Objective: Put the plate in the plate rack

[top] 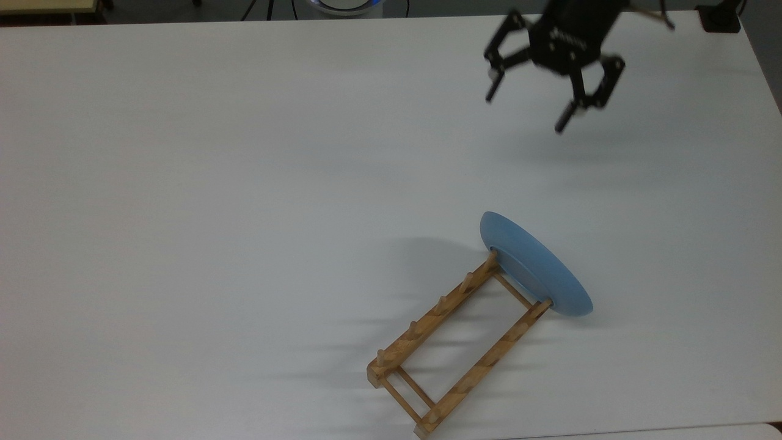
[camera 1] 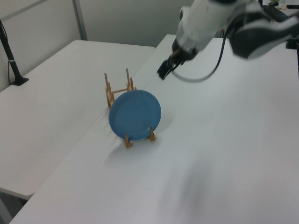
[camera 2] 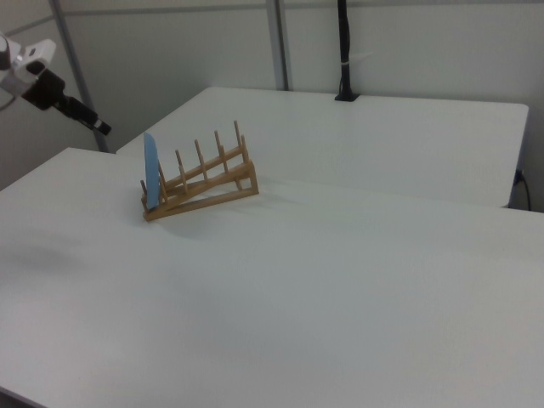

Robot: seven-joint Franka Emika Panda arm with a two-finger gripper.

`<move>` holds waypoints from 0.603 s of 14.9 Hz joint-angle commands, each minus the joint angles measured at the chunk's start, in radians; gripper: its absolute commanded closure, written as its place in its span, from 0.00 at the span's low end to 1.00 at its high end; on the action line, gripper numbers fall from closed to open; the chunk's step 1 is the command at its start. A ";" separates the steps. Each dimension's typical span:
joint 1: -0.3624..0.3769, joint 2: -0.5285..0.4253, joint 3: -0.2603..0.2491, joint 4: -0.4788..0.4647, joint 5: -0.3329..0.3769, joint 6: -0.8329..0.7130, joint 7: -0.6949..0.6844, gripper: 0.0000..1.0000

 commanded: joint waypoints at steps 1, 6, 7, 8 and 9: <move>-0.076 -0.156 -0.011 -0.039 0.321 -0.083 -0.123 0.00; -0.128 -0.308 -0.142 -0.088 0.691 -0.255 -0.456 0.00; -0.128 -0.329 -0.174 -0.103 0.728 -0.278 -0.503 0.00; -0.128 -0.349 -0.196 -0.120 0.744 -0.300 -0.540 0.00; -0.130 -0.369 -0.219 -0.139 0.747 -0.320 -0.568 0.00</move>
